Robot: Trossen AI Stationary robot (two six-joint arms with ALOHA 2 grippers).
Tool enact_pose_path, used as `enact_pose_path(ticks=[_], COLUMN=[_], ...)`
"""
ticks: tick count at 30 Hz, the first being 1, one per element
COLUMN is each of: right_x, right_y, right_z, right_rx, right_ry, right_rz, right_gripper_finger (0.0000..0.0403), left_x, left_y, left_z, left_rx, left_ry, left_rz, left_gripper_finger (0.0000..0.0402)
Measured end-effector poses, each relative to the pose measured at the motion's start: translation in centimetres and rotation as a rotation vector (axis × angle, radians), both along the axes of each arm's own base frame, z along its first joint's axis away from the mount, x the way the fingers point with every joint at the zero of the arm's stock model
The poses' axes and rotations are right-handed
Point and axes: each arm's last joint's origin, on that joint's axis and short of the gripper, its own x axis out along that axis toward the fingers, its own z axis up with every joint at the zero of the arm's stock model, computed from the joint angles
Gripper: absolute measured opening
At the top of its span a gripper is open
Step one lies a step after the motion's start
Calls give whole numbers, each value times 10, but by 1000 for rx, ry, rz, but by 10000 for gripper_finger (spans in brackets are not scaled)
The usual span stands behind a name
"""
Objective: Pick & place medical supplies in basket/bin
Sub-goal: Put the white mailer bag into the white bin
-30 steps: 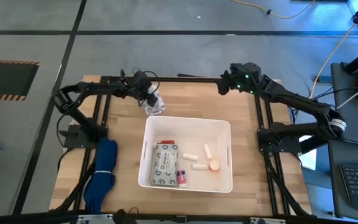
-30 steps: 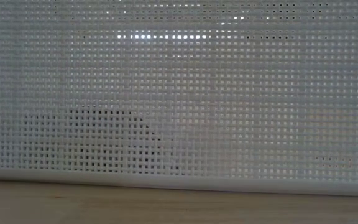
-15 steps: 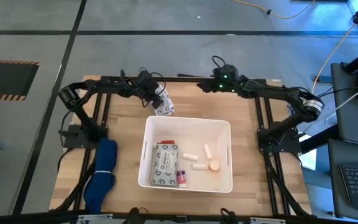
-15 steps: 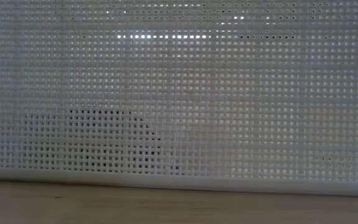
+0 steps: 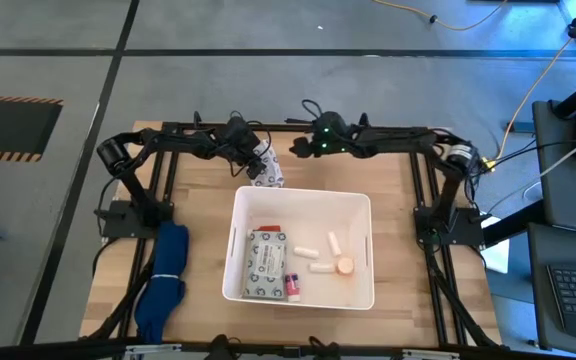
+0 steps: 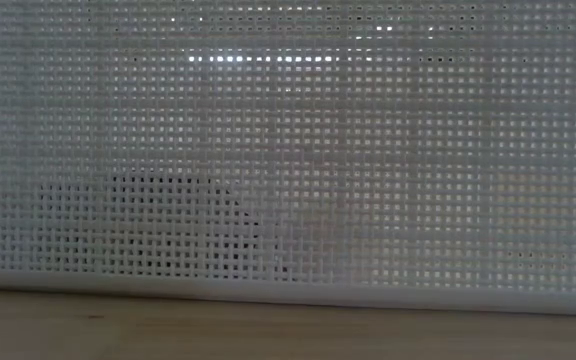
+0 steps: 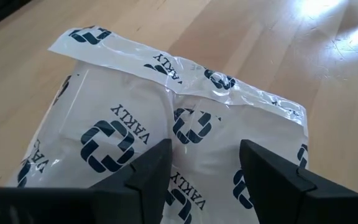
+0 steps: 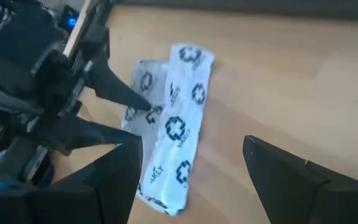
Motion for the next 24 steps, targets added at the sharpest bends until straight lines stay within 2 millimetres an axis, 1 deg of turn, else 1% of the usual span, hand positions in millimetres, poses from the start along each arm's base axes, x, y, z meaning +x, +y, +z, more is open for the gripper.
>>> enact_pose_path(ticks=[8,11,17,21,24], right_x=[34,43,46,46,46], right_y=[7,9,10,10,11], right_z=[-23,-29,-35,-35,-36], right_rx=[69,74,78,79,79], right_ry=[12,18,33,35,40], right_rz=[93,108,116,116,118], right_gripper_finger=[280,280,280,280,280], left_x=[0,1,5,2,-7], left_y=[1,1,7,5,3], left_z=[2,7,34,58,76], left_rx=[11,9,75,130,158], left_ry=[-10,-20,-84,-86,-49], left_rz=[2,-2,-18,-46,-56], left_gripper_finger=[185,185,185,184,181])
